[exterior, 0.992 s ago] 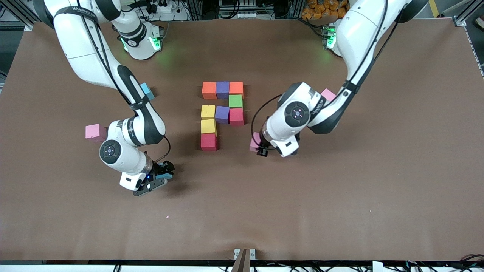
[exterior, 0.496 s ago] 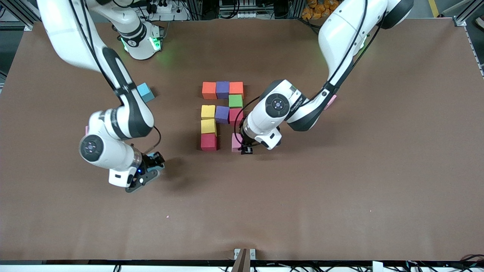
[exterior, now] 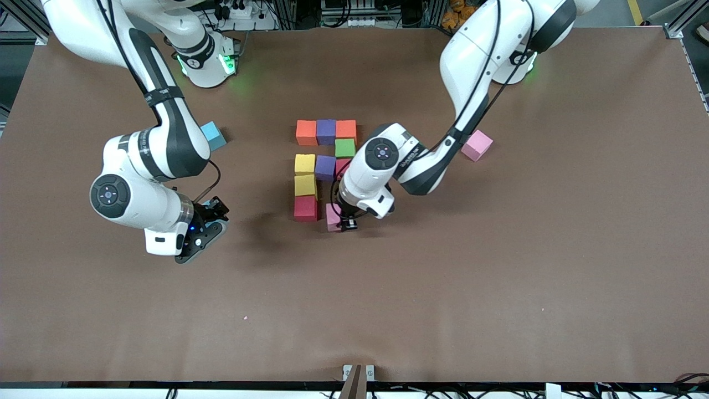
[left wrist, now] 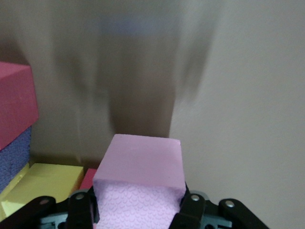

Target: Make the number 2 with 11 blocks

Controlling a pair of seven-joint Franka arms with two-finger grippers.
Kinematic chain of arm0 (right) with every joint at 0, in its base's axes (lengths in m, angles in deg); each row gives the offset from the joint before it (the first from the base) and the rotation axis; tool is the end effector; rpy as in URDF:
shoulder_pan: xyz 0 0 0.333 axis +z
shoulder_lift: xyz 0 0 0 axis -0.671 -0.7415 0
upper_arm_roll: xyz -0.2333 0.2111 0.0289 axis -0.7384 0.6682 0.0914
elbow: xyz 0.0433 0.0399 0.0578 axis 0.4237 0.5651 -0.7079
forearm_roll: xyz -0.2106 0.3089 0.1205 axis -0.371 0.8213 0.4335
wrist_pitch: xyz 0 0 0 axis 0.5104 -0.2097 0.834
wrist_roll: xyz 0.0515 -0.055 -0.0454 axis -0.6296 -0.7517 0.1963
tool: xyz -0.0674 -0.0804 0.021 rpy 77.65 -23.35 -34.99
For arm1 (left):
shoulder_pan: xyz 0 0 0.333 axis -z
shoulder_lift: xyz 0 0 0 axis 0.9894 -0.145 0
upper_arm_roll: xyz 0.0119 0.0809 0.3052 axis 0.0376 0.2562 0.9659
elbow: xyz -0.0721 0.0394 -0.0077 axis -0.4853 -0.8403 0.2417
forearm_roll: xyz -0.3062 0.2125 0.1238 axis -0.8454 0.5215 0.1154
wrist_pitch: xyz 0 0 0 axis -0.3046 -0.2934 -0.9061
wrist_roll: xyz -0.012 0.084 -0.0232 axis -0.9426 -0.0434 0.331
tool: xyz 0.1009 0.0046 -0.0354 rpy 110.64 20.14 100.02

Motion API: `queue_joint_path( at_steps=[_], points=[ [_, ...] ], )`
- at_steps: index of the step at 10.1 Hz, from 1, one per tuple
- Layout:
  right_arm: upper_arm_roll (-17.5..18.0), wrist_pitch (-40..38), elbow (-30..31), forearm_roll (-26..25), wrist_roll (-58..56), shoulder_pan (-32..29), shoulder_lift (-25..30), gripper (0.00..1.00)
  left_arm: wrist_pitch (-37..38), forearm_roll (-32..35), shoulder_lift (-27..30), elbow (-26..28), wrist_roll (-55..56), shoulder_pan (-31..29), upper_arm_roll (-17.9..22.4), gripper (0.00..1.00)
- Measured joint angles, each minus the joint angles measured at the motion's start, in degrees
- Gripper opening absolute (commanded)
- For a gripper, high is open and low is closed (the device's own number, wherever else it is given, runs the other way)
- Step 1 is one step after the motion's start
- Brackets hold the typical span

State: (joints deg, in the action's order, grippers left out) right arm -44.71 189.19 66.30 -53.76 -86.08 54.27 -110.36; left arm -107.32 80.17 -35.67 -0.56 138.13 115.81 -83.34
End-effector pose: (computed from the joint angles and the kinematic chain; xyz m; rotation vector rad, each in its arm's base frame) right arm 0.6391 0.1504 0.3316 -2.8372 -1.0290 0.1251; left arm 0.5430 -0.5396 0.2328 1.8114 2.2111 -0.2945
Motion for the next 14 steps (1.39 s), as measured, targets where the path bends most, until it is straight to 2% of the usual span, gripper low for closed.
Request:
queue_joint_path(
  at_steps=[2,4,6,8,10,14],
  points=[
    [0.2,2.4,0.7,0.0,-0.2,0.1,-0.2,0.62,-1.5,0.0,-1.8,-1.4,0.0,2.6,1.9,0.22],
    [0.4,3.4,0.7,-2.6,-0.9,0.4,-0.2,0.62,-2.3,0.0,-2.9,-2.1,0.0,4.8,3.5,0.22],
    [0.5,3.8,0.7,-4.5,-1.8,0.4,-0.2,0.62,-2.7,0.0,-3.6,-2.3,0.0,5.7,3.7,0.22],
    [0.5,3.9,0.7,-4.6,-2.4,0.4,-0.3,0.62,-2.9,0.0,-3.9,-2.3,0.0,6.1,3.8,0.22],
    [0.5,3.9,0.8,-4.6,-2.5,0.4,-0.5,0.67,-2.9,0.0,-3.9,-2.3,0.0,6.1,3.9,0.22],
    [1.1,4.1,1.2,-4.6,-2.6,0.5,-0.8,0.67,-1.1,-0.4,-4.0,-2.3,0.0,6.4,3.9,0.22]
  ],
)
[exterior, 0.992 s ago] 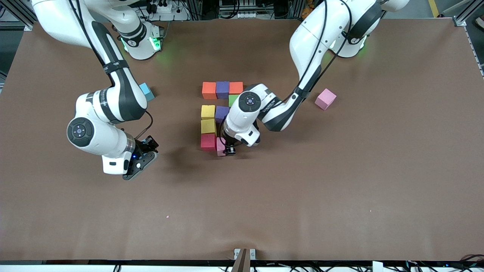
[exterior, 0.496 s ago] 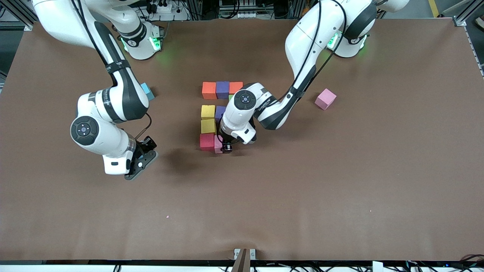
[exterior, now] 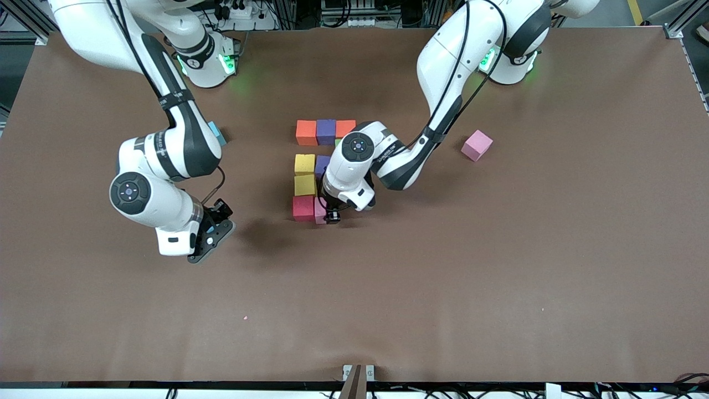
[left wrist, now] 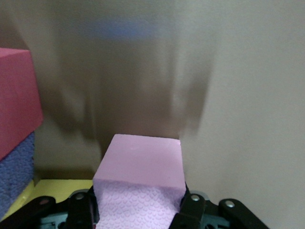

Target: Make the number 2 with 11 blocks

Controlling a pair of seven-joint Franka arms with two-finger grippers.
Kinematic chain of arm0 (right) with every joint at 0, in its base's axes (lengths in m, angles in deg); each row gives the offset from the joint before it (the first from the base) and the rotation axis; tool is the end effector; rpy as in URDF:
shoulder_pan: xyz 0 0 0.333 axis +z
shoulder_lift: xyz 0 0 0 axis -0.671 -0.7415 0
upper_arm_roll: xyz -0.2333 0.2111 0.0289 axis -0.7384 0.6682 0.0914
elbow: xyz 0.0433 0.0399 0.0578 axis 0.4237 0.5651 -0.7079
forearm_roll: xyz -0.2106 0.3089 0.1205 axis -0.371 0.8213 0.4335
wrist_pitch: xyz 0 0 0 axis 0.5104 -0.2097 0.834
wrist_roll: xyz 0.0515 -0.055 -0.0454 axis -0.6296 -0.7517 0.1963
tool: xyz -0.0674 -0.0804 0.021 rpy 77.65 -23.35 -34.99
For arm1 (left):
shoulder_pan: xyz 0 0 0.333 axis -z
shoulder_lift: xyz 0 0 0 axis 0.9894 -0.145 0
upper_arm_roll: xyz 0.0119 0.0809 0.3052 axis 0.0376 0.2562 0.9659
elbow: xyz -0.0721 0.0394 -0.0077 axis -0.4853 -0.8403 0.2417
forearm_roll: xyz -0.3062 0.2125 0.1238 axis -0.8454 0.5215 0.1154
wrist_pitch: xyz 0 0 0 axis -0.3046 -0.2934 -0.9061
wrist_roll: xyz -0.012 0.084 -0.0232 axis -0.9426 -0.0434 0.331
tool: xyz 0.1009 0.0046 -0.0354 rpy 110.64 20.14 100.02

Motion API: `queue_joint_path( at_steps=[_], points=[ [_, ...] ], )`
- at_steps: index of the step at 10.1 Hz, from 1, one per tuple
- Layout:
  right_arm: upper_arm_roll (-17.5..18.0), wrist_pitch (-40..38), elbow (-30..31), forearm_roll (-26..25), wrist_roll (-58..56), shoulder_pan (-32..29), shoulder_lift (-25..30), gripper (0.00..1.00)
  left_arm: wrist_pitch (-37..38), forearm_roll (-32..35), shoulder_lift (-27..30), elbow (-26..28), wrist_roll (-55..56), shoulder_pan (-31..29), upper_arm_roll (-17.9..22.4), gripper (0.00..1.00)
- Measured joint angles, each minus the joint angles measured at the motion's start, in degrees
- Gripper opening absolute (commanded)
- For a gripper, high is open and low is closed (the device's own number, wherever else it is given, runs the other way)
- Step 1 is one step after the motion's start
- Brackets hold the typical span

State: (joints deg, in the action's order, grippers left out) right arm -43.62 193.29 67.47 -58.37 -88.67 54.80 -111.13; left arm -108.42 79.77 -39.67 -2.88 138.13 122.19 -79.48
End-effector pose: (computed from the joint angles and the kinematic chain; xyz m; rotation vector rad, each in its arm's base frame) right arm 0.6386 0.1632 0.3191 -2.8395 -1.2098 0.0844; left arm 0.5119 -0.5723 0.1941 1.8929 2.1744 -0.2495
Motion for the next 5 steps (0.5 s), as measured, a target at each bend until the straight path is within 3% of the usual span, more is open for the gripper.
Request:
queue_joint_path(
  at_steps=[2,3,4,5],
  points=[
    [0.1,0.1,0.0,0.0,0.0,0.1,0.0,0.67,1.0,-0.2,0.0,-0.2,0.0,0.0,-0.1,0.22],
    [0.2,0.1,0.0,0.0,0.0,0.2,0.0,0.67,1.1,-0.2,0.0,-0.3,0.0,0.0,-0.1,0.41],
    [0.2,0.2,0.0,0.0,0.0,0.4,0.0,0.67,1.2,-0.2,0.0,-0.3,0.0,0.1,-0.1,0.99],
    [0.2,0.2,0.0,0.0,0.0,0.6,0.0,0.67,1.3,-0.2,0.0,-0.3,0.0,0.1,-0.1,1.0]
  ],
)
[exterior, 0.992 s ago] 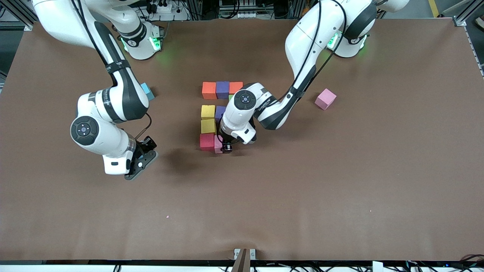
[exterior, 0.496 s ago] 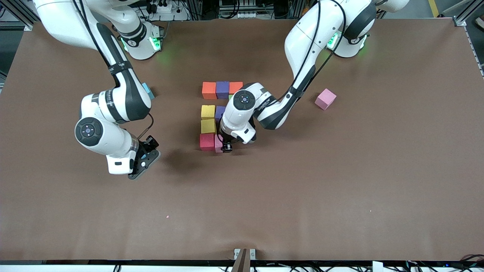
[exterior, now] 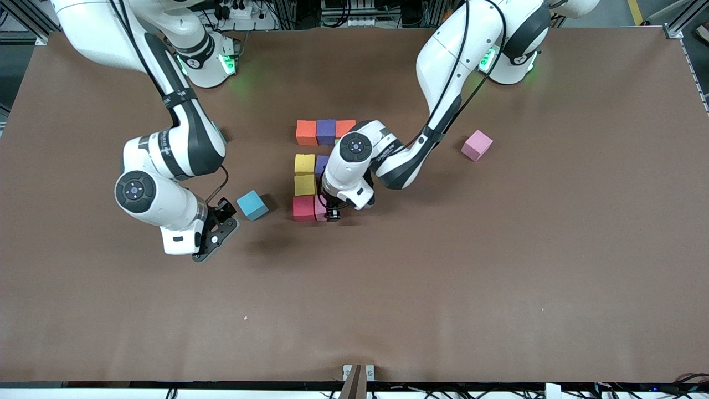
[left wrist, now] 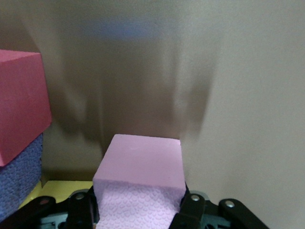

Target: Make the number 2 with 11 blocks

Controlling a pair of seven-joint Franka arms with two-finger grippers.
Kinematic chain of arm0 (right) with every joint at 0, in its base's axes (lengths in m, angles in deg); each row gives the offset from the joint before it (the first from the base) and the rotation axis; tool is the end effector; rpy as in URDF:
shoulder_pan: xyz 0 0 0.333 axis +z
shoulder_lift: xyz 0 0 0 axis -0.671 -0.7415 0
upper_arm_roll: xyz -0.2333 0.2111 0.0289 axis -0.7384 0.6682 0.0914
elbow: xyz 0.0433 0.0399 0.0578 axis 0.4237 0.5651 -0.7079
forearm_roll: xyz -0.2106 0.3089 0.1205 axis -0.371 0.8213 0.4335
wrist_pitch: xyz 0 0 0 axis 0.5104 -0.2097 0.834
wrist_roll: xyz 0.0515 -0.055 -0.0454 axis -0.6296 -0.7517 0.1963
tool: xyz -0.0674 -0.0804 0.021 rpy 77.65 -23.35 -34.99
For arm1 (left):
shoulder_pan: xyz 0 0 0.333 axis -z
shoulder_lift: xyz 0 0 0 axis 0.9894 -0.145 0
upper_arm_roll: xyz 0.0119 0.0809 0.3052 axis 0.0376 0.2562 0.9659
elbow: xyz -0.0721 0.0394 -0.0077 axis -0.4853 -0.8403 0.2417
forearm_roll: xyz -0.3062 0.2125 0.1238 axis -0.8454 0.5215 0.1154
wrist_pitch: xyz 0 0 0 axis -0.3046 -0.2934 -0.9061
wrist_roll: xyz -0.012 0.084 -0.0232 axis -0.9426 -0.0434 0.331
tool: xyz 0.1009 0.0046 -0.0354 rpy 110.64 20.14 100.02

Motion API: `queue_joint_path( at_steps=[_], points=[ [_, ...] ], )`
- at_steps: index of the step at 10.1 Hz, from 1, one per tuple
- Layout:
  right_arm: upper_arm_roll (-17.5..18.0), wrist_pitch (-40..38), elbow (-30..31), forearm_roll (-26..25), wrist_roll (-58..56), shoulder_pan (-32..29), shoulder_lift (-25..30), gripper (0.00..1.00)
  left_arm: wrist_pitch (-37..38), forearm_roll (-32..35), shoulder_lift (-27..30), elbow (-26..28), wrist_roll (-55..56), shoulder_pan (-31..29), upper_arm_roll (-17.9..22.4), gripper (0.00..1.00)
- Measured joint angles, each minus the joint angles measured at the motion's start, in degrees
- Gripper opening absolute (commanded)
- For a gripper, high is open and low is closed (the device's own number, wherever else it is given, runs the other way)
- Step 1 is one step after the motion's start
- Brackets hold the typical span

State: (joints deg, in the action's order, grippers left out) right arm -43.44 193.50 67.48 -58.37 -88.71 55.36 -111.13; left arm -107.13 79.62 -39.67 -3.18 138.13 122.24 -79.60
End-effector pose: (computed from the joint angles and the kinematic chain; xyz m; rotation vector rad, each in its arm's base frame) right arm 0.6369 0.1713 0.3194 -2.8312 -1.2284 0.0792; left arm 0.5102 -0.5732 0.1942 1.9057 2.1861 -0.2543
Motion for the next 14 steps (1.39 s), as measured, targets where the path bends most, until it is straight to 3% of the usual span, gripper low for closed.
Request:
queue_joint_path(
  at_steps=[4,9,12,14],
  points=[
    [0.0,0.0,0.0,0.0,0.0,0.2,0.0,0.72,1.1,0.0,0.0,-0.1,0.0,0.0,0.0,1.0],
    [0.0,0.1,0.1,0.0,0.0,0.2,0.0,0.82,9.3,0.0,3.8,-1.8,0.0,-0.9,0.5,1.0],
    [0.0,0.5,0.2,0.0,0.0,0.2,-0.1,1.0,13.0,0.0,7.2,-1.9,-0.5,-3.6,1.0,1.0],
    [0.0,0.9,0.2,0.0,0.0,0.2,-0.1,1.0,15.8,2.0,9.2,-1.9,-2.0,-6.9,1.3,1.0]
  ],
)
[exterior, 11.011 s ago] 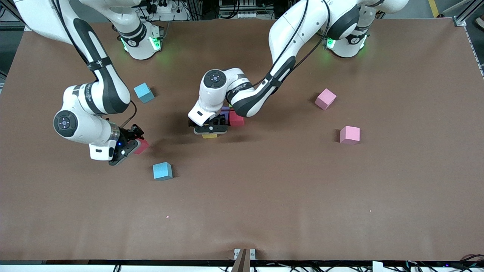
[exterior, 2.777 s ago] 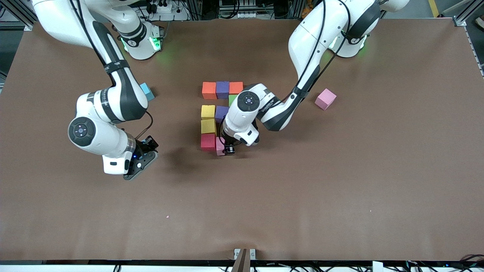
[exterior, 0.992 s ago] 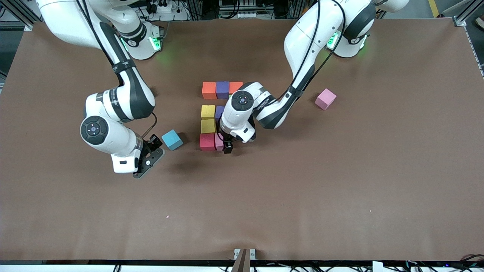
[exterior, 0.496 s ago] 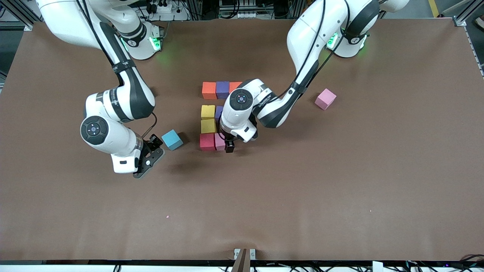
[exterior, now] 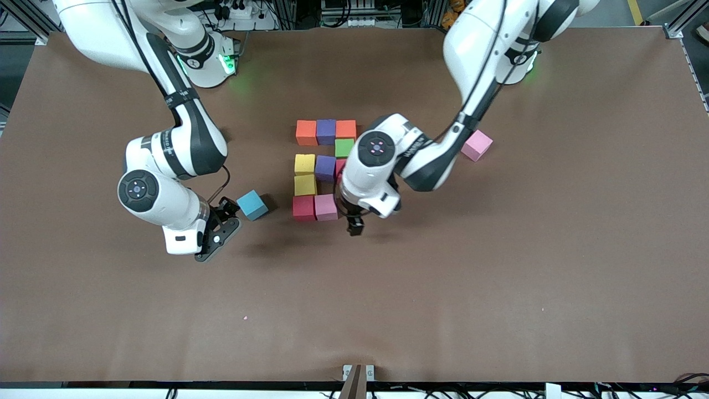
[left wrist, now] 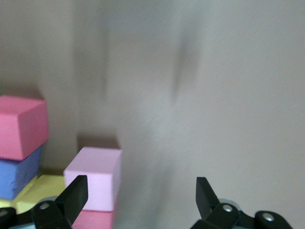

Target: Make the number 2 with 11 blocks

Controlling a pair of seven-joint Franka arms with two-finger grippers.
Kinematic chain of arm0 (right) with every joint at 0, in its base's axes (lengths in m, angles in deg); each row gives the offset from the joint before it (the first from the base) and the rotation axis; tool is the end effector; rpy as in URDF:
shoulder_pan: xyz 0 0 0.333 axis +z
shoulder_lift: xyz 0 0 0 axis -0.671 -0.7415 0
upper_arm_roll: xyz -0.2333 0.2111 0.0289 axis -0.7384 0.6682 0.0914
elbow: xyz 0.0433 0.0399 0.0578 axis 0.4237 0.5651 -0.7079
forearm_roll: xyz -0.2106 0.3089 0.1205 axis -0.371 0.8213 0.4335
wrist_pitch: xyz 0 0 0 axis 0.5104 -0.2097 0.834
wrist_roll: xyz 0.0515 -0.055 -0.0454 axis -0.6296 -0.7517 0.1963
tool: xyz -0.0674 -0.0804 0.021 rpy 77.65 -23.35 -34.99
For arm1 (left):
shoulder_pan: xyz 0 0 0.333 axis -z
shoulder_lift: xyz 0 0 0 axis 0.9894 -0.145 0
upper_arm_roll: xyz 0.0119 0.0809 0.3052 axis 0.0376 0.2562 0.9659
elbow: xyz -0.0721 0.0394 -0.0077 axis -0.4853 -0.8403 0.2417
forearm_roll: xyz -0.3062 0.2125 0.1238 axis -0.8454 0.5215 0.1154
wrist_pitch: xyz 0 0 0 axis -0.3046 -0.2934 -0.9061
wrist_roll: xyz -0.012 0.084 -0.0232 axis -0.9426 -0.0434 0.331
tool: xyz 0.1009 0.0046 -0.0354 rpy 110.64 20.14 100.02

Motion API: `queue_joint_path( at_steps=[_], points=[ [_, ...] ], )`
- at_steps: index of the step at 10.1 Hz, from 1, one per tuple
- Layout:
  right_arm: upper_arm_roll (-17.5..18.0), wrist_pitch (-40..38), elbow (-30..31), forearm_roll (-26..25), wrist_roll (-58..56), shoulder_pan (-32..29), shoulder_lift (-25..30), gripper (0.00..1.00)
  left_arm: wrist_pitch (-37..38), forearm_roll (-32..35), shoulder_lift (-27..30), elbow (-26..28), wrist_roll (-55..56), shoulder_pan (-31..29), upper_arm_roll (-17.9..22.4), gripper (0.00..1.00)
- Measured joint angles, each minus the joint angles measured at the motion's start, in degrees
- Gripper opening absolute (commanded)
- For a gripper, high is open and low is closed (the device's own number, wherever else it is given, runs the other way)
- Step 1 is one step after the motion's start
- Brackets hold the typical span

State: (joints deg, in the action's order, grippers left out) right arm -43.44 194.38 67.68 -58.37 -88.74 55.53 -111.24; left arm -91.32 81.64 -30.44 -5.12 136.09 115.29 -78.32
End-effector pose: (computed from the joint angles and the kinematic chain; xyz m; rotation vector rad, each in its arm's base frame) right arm 0.6371 0.1734 0.3178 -2.8312 -1.2336 0.0642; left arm 0.5823 -0.4955 0.3015 1.8988 2.2911 -0.1369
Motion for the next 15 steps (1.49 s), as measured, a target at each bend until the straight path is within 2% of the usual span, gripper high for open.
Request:
queue_joint_path(
  at_steps=[4,8,11,15],
  points=[
    [0.0,0.2,0.3,0.0,0.0,0.0,-0.2,1.0,3.6,3.0,1.9,0.0,-8.5,-6.7,0.2,1.0],
    [0.1,7.6,7.3,0.0,0.0,0.1,-0.9,1.0,6.7,3.1,4.2,0.0,-26.9,-14.6,0.4,1.0],
    [0.2,8.6,10.9,3.4,0.0,1.3,-1.0,1.0,8.4,3.2,5.6,0.0,-40.9,-19.9,0.4,1.0],
    [0.3,10.4,13.9,3.9,0.1,3.4,-0.9,1.0,11.1,3.2,7.9,0.0,-54.4,-23.0,0.4,1.0]
  ],
)
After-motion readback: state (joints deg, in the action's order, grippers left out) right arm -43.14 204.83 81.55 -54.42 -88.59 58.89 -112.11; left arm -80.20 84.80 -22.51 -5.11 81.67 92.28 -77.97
